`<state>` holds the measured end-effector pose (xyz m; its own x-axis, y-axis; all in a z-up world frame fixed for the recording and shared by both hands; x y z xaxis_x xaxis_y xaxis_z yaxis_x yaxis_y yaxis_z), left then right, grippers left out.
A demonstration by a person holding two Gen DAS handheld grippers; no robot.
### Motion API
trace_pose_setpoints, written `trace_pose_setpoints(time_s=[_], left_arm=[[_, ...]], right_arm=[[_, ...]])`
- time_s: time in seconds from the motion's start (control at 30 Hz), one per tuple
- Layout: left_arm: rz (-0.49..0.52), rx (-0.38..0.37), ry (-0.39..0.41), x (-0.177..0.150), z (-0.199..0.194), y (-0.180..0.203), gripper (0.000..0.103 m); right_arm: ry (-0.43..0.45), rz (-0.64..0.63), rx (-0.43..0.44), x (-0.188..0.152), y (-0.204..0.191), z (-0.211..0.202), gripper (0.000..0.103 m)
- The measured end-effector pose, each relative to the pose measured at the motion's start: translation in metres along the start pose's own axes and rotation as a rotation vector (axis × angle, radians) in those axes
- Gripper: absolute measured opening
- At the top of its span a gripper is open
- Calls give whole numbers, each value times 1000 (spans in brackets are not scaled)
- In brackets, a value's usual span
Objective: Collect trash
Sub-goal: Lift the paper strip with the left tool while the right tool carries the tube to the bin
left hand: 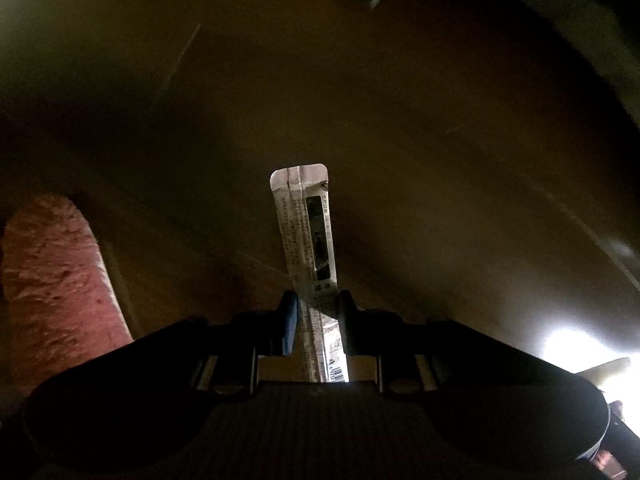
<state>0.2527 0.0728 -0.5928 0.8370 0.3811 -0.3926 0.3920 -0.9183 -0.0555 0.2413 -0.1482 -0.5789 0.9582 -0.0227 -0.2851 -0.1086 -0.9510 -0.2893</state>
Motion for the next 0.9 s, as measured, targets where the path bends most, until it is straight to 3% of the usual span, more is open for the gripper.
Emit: trace_pose_setpoints(time_s=[0.37,0.63,0.9], left_arm=[[135,-73,244,-53,-170,38,21],[176,-195,412,-88,-289,27,21],[257,-229,598,-136,-425,29,21]], right_arm=[[235,-164,29,-24,-48,-150,19],[456,-265,94,-54,-83,-295,19],[630,-479,73,-82,-136,-428,19]])
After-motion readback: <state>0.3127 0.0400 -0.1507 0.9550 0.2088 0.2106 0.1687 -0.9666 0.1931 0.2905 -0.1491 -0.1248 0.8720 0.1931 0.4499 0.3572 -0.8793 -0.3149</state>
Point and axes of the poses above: each gripper's, at about its wrist camera, not at the fingertips, and z roughly the way its jaws point, y to its right, x to its top, the point moved 10 cm from there along z, roughly the way its jaws point, and after that the axes turned 11 degrees about -y, right-handed, at the moved point
